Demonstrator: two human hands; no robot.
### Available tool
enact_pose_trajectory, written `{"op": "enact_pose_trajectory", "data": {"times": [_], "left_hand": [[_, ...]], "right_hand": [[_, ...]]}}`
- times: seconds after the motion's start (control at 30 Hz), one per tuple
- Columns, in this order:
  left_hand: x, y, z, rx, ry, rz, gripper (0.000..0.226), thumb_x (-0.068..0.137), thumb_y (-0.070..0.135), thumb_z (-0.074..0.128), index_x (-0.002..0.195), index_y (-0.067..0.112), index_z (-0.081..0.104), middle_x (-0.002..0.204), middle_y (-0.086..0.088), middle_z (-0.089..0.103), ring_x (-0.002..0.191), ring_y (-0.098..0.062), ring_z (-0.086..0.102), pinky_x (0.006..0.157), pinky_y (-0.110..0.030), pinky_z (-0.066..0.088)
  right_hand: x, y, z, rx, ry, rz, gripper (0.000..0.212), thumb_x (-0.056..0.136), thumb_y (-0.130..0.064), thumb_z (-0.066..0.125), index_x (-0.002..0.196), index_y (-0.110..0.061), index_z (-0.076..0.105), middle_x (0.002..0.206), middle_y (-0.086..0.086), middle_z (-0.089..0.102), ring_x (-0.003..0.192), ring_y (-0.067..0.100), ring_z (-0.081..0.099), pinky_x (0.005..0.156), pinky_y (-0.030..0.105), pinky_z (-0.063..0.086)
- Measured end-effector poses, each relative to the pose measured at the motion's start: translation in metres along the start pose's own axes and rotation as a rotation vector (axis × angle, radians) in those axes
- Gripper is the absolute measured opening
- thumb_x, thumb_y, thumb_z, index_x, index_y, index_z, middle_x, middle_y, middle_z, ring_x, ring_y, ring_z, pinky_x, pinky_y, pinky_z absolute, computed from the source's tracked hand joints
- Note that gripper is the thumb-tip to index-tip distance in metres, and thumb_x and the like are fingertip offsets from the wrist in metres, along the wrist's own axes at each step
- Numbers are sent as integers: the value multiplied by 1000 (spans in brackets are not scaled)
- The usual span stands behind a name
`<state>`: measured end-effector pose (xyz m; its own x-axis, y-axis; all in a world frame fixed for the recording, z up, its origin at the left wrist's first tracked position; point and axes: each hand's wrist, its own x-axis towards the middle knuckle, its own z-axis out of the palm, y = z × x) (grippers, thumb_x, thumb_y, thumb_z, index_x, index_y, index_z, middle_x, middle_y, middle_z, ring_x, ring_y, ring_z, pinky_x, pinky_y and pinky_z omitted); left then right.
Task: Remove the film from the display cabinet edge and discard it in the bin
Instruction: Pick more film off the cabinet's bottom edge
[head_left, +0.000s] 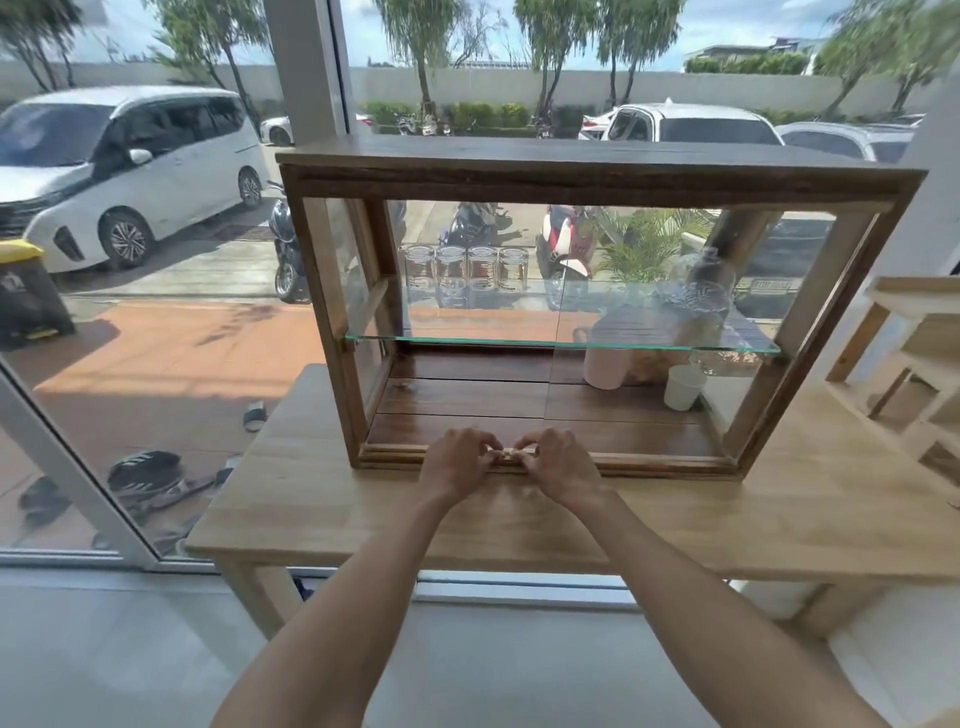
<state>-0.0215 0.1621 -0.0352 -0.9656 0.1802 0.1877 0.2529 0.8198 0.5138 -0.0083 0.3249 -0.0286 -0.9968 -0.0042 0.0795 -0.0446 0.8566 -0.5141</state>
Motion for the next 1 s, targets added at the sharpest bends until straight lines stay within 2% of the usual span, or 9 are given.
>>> {"op": "enact_pose_trajectory", "data": {"times": [0.1, 0.23, 0.4, 0.53, 0.67, 0.77, 0.87, 1.0], "left_hand": [[-3, 1, 0, -10, 17, 11, 13, 91, 28, 69, 100, 24, 78, 99, -1, 76, 97, -23, 69, 79, -36, 51], [-14, -4, -6, -27, 38, 17, 16, 94, 28, 68, 102, 18, 76, 101, -4, 76, 98, -25, 68, 82, -40, 53], [-39, -25, -19, -63, 68, -10, 14, 93, 29, 70, 100, 18, 76, 96, -1, 75, 91, -21, 68, 77, -38, 55], [-65, -49, -36, -92, 77, -27, 13, 93, 24, 71, 99, 14, 77, 95, -2, 75, 87, -18, 68, 74, -33, 53], [-104, -82, -57, -72, 110, -109, 14, 92, 26, 71, 101, 15, 75, 95, 0, 75, 88, -18, 68, 77, -35, 55], [-140, -114, -77, -45, 132, -181, 16, 93, 27, 70, 105, 17, 73, 97, 0, 73, 88, -16, 68, 76, -31, 55], [-182, -146, -99, -42, 171, -312, 19, 94, 28, 69, 107, 16, 74, 101, -3, 74, 89, -19, 69, 82, -38, 58], [-248, -184, -124, -46, 253, -446, 14, 92, 27, 72, 99, 16, 76, 96, -3, 76, 86, -19, 70, 75, -29, 53]], "right_hand": [[-1, 1, 1, 3, 19, -16, 19, 92, -29, 68, 107, -24, 79, 104, 14, 77, 101, 30, 71, 89, 37, 56], [-5, -2, 3, 30, 57, -44, 18, 90, -30, 71, 105, -23, 79, 94, 15, 77, 93, 30, 72, 83, 36, 56], [-15, -19, 13, 91, 78, -68, 17, 91, -32, 71, 103, -23, 79, 83, 12, 76, 83, 30, 72, 76, 33, 53], [-30, -44, 27, 109, 7, -137, 17, 93, -34, 68, 104, -25, 78, 73, 5, 75, 77, 25, 73, 80, 38, 58], [-48, -78, 49, 133, -43, -220, 19, 92, -37, 68, 102, -25, 78, 63, -6, 64, 77, 22, 71, 81, 37, 56], [-63, -113, 73, 139, -81, -302, 21, 92, -39, 69, 106, -25, 78, 63, -9, 62, 69, 18, 68, 75, 36, 56], [-82, -148, 103, 144, -118, -399, 21, 90, -38, 72, 105, -24, 79, 61, -11, 57, 55, 5, 52, 62, 29, 48], [-113, -190, 145, 213, -197, -519, 20, 89, -35, 74, 104, -23, 79, 56, -23, 49, 44, -8, 48, 54, 13, 36]]}}
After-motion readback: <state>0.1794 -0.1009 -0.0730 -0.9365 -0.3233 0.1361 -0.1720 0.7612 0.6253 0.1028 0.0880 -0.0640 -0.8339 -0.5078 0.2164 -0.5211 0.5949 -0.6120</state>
